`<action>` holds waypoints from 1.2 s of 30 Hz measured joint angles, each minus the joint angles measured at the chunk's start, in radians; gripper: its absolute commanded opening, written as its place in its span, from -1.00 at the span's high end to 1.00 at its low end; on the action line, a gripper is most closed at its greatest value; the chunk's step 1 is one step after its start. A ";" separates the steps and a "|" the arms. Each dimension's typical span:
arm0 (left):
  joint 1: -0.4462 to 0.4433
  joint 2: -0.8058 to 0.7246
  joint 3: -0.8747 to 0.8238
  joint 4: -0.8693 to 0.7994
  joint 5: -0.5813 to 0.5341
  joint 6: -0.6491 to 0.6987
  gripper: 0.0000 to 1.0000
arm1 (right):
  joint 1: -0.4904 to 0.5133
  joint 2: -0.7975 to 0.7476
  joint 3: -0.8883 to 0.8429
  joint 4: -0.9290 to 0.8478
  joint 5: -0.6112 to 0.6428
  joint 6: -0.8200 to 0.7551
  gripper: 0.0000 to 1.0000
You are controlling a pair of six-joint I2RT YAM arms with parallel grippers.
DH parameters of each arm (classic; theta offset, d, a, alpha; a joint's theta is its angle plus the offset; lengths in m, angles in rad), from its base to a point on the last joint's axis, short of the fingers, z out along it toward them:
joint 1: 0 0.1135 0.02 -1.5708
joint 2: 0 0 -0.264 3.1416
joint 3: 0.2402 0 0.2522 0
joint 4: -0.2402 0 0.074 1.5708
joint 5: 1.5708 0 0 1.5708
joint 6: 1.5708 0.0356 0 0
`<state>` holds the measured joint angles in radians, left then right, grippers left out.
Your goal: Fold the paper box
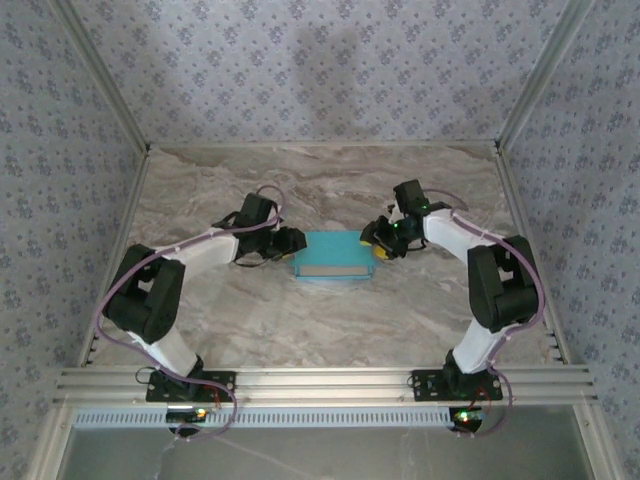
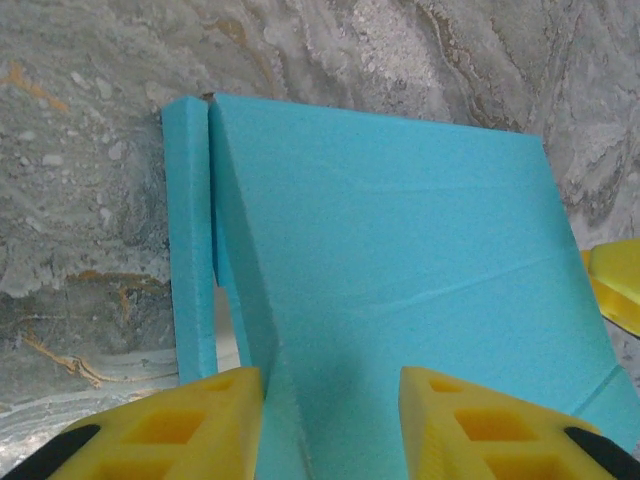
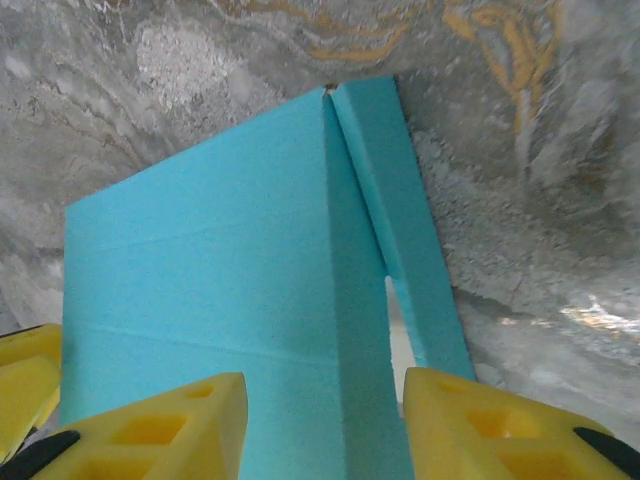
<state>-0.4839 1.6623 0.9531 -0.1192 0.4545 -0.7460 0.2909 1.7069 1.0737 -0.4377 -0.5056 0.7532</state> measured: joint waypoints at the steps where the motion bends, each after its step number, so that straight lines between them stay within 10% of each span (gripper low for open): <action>1: 0.000 0.004 -0.002 0.008 0.006 -0.008 0.23 | 0.000 0.000 -0.010 0.012 -0.011 0.011 0.08; 23: 0.032 0.044 -0.084 0.182 0.025 -0.139 0.56 | -0.018 0.000 -0.134 0.239 -0.131 0.182 0.90; 31: 0.034 0.049 -0.102 0.219 0.031 -0.158 0.72 | -0.018 0.004 -0.155 0.270 -0.135 0.177 0.92; 36: 0.046 0.049 -0.105 0.224 0.045 -0.159 0.43 | -0.018 0.003 -0.154 0.262 -0.133 0.151 0.74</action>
<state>-0.4381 1.7111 0.8486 0.1047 0.4995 -0.9051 0.2726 1.7100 0.9199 -0.1753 -0.6388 0.9043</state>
